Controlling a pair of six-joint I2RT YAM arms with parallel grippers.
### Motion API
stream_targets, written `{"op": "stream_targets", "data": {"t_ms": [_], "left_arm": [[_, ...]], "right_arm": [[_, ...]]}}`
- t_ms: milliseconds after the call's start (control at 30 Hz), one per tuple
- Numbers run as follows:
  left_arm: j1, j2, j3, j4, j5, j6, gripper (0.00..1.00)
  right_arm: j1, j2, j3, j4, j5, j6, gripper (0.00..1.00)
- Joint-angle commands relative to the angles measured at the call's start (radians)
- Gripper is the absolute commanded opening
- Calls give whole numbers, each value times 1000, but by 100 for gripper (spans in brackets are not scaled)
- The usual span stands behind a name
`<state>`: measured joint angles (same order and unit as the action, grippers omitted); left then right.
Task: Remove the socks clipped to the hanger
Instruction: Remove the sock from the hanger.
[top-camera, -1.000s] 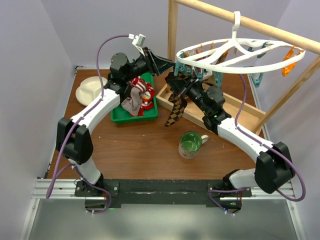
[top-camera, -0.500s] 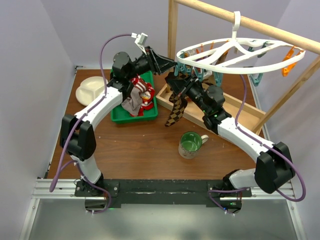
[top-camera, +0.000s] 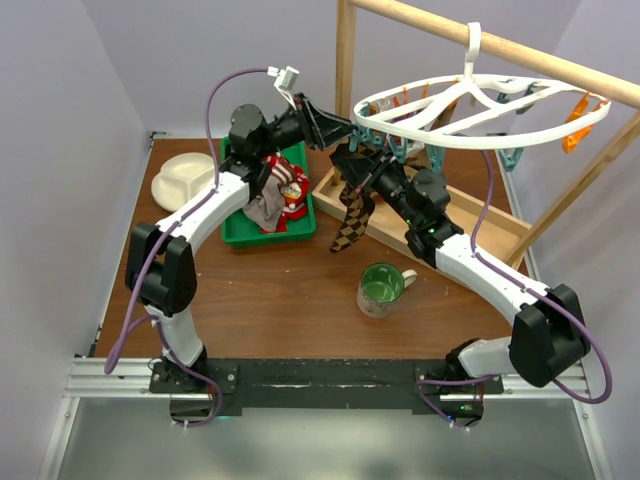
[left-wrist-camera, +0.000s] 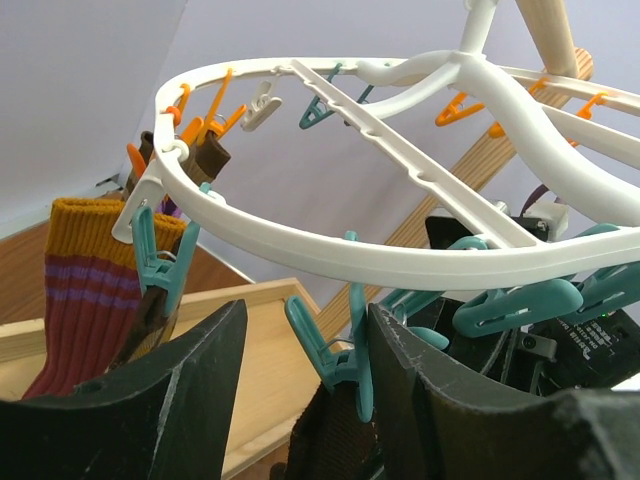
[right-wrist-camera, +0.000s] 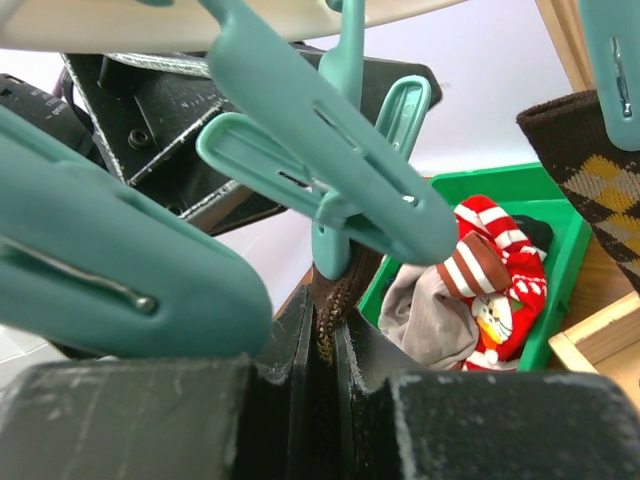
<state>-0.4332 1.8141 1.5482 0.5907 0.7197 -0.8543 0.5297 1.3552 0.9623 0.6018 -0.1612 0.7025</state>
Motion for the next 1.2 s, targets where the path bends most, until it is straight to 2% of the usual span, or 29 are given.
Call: {"op": "stream_targets", "data": {"t_ms": [0, 233, 533, 633, 667, 833, 967, 1167], "left_arm": [[-12, 14, 52, 40, 29, -20, 57], [-29, 28, 58, 63, 34, -41, 57], [-35, 31, 69, 87, 27, -61, 49], [-35, 28, 67, 89, 23, -60, 44], [-35, 27, 67, 89, 21, -61, 38], [-35, 28, 72, 93, 17, -63, 20], [-35, 31, 76, 92, 17, -63, 1], [-35, 33, 81, 90, 12, -63, 0]], "right_arm": [[3, 7, 42, 13, -26, -12, 0], [3, 12, 44, 15, -27, -12, 0], [4, 15, 42, 16, -26, -14, 0], [3, 13, 38, 15, -26, -12, 0], [3, 12, 35, 16, -26, -11, 0], [3, 2, 21, 16, -24, -12, 0], [3, -4, 6, 15, -18, -12, 0], [3, -21, -23, 13, -23, -11, 0]]}}
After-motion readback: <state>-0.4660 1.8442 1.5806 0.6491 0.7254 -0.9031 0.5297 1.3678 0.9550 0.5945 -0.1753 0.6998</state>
